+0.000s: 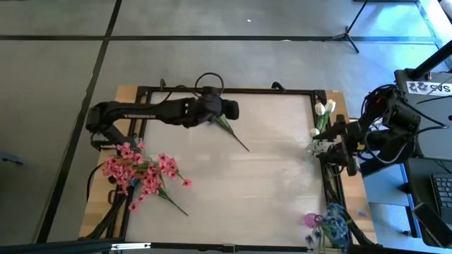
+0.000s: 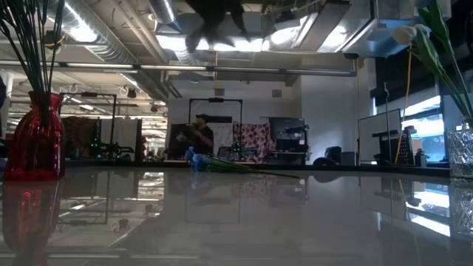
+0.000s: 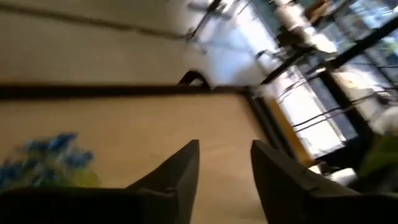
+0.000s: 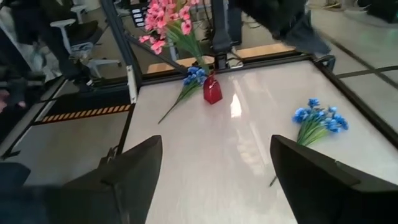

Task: Sort flowers into vase by color
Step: Put the top blue flowers into the violet vase

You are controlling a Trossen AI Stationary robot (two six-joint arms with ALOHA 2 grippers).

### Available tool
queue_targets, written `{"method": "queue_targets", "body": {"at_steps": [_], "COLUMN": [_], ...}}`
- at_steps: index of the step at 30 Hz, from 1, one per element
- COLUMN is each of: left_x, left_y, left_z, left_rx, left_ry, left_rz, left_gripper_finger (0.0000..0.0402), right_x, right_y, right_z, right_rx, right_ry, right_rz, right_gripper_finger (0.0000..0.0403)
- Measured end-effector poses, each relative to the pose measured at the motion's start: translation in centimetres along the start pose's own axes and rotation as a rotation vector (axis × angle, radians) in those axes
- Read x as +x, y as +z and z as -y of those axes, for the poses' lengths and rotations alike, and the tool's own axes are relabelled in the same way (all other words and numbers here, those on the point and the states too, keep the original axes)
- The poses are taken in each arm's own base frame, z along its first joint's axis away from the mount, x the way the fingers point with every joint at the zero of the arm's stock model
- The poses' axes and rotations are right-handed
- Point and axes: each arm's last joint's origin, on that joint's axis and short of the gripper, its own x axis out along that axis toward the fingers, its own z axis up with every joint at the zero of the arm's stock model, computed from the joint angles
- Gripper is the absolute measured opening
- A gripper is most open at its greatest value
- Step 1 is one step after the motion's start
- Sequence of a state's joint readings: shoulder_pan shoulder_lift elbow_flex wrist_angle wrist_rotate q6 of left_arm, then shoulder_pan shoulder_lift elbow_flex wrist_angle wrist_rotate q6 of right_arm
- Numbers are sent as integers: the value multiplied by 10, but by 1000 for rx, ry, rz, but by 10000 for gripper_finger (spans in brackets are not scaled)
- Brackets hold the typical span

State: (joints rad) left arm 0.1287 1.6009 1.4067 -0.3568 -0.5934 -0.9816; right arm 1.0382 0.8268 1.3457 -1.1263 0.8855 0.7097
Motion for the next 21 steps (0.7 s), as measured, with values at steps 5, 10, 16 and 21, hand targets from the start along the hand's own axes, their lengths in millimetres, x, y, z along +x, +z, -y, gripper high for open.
{"method": "queue_targets", "body": {"at_steps": [5, 10, 16, 21], "left_x": [37, 78, 117, 123], "left_y": [-5, -11, -28, -43], "left_z": [-22, -49, -82, -88], "left_rx": [-70, -172, -324, -311], "left_ry": [95, 251, 407, 456], "left_rz": [-120, -133, -214, -296], "left_gripper_finger": [193, 214, 215, 215], "right_x": [4, 8, 15, 22], "right_y": [-1, -2, -5, -8], "right_z": [-5, -10, -19, -27], "right_rx": [-9, 41, 96, 70], "right_ry": [-30, -52, -68, -83], "right_rz": [8, 15, 2, -13], "right_gripper_finger": [315, 316, 316, 316]}}
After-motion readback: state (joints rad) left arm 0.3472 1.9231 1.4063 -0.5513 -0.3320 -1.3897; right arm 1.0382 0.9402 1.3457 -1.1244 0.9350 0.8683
